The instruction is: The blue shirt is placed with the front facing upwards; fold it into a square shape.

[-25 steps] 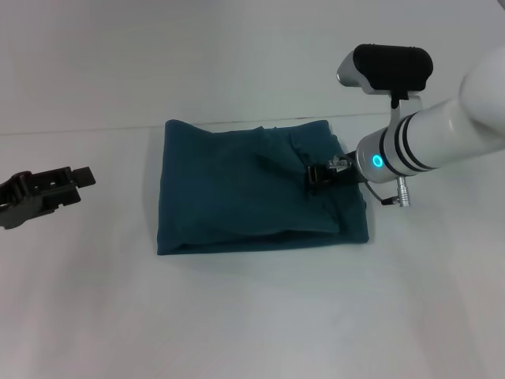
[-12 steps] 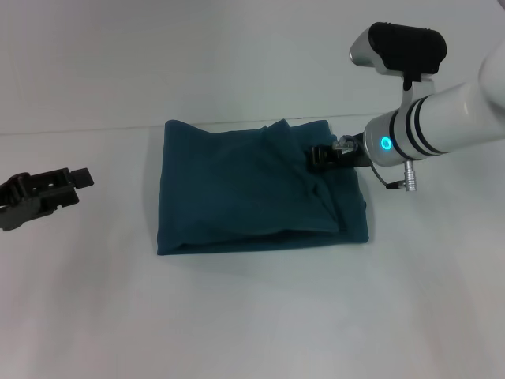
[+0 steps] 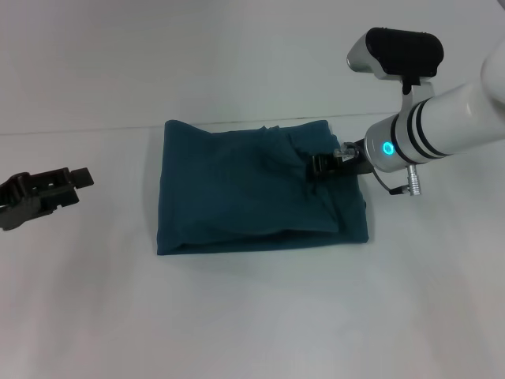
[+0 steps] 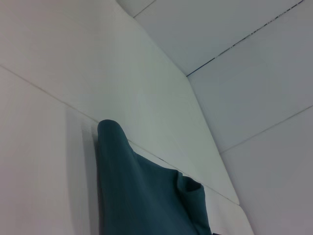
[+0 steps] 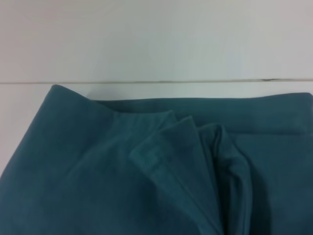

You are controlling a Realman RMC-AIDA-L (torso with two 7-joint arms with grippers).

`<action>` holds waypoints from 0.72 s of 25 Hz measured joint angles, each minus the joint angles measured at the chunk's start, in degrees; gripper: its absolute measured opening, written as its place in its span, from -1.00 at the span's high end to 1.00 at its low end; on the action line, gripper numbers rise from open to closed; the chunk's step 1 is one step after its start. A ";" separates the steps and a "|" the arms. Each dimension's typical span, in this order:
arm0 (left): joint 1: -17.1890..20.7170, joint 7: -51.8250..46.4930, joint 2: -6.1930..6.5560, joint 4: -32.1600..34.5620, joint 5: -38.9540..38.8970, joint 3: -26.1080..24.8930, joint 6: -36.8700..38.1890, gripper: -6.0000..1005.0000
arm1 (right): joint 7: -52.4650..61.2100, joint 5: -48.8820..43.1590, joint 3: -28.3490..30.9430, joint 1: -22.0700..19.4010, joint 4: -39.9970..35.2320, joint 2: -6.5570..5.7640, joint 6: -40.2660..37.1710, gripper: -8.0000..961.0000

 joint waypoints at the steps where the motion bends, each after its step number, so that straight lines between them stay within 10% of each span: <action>1: -0.07 0.00 0.00 -0.06 0.00 0.00 0.00 -0.19 | -0.07 -0.01 -0.10 -0.08 -0.05 -0.03 -0.08 0.62; 9: -0.28 0.02 -0.02 -0.59 0.00 0.00 -0.05 -0.19 | -0.09 0.08 -0.42 -0.24 -0.02 0.28 0.31 0.43; 18: -0.40 0.44 -0.54 -0.96 0.00 0.00 -0.77 -0.19 | 0.61 0.03 -2.75 0.41 2.90 0.47 3.88 -0.33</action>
